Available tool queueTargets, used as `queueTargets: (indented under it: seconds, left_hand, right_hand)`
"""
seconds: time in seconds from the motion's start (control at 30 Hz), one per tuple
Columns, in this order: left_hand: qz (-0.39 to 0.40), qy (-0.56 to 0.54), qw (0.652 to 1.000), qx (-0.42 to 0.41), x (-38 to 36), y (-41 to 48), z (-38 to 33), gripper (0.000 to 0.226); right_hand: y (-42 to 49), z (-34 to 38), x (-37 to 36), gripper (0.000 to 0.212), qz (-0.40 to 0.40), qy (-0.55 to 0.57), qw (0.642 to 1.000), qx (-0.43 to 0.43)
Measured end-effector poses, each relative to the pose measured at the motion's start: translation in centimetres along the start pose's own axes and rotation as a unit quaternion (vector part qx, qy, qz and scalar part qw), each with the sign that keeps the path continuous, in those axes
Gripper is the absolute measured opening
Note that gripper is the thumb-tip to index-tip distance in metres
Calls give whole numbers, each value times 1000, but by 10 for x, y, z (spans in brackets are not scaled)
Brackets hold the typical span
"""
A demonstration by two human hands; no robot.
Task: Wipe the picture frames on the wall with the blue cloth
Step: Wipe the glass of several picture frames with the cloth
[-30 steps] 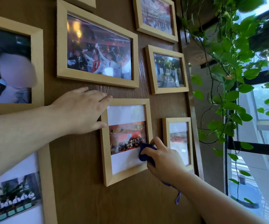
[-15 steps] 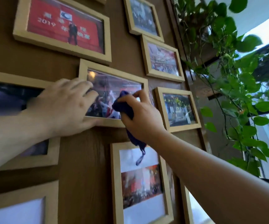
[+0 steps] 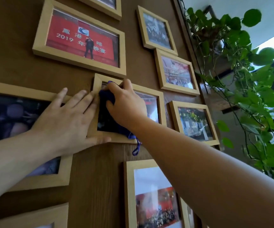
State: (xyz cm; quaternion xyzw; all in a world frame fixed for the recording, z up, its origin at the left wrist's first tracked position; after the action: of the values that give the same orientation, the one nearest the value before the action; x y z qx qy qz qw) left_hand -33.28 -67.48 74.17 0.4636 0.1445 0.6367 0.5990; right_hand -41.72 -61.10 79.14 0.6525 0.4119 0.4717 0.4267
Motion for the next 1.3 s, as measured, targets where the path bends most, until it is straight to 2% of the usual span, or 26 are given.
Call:
queueTargets:
  seconds: [0.13, 0.37, 0.43, 0.53, 0.63, 0.73, 0.87, 0.97, 1.17, 1.3]
  left_hand:
    - [-33, -18, 999, 3, 4, 1, 1, 112]
    - [-26, -28, 999, 26, 5, 3, -1, 112]
    - [-38, -36, 998, 25, 5, 2, -1, 112]
    - [-46, -48, 998, 21, 6, 0, -1, 114]
    - [-45, -47, 998, 19, 7, -2, -1, 115]
    - [-28, -32, 999, 21, 6, 0, -1, 112]
    - [-16, -23, 999, 23, 8, 0, -3, 113]
    - [-12, -25, 999, 22, 8, 0, -4, 115]
    - [-3, -16, 999, 29, 6, 4, -5, 113]
    - [-3, -25, 999, 29, 7, 3, -4, 113]
  right_hand:
    - [-10, -26, -1, 37, 27, -44, 999, 13]
    - [-35, -118, 16, 36, 41, -133, 980, -142]
    - [-39, -123, 14, 34, 45, -140, 977, -154]
    - [-37, -97, 7, 34, 42, -128, 984, -118]
    - [-31, -42, -6, 37, 54, -86, 995, -10]
    - [-30, 7, -18, 42, 63, -109, 989, 75]
    - [-39, 6, -18, 42, 83, -114, 984, 111]
    - [-54, -30, -18, 39, 128, -128, 979, 89]
    - [-81, -113, -3, 37, 152, -185, 970, -49]
    - [-76, -79, -8, 35, 182, -179, 967, -10]
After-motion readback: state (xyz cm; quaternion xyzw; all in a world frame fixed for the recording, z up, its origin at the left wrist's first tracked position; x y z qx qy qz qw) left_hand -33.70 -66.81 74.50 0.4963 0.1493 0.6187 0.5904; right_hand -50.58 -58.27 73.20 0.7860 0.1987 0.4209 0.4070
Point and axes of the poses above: each hand's wrist, its own y-axis towards the middle knuckle, its own x-axis out of the back of the hand, z = x × y, the point moved 10 cm from there along y, towards the middle knuckle, and after that the axes turned 11 degrees about z, right-handed, at the moved point
